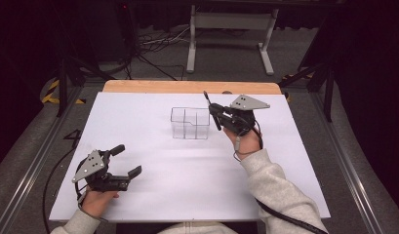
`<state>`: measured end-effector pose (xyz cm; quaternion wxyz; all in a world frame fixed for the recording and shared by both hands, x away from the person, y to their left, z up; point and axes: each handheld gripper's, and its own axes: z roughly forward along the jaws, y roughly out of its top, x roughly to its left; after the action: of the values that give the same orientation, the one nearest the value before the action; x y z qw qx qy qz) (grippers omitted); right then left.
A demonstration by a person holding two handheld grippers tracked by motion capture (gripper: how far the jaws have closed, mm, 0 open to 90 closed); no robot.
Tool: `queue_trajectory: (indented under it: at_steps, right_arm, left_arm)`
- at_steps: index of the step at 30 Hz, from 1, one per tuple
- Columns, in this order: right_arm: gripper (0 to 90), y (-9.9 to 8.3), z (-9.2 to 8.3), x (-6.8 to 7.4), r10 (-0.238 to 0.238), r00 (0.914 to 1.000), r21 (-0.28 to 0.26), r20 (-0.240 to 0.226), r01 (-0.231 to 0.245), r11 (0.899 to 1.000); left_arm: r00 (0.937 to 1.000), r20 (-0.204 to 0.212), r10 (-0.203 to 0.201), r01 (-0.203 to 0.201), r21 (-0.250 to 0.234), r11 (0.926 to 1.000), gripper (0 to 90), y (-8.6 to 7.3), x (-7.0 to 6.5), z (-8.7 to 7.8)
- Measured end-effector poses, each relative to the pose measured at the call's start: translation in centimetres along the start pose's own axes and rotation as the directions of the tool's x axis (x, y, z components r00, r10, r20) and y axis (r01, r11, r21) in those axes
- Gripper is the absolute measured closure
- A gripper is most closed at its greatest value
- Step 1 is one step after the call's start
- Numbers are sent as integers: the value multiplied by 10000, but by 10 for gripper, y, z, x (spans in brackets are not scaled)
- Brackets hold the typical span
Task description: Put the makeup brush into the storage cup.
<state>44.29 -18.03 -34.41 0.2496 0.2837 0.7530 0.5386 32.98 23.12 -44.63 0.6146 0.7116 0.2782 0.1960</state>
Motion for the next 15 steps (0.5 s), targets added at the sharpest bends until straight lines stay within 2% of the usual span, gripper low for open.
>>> queue_trajectory:
  at_steps: [15]
  right_arm:
    - [789,5,17,-4,182,9998,6,-39,-182,9998]
  left_arm:
    - [10000,35,9,-9,74,10000,42,0,1,0]
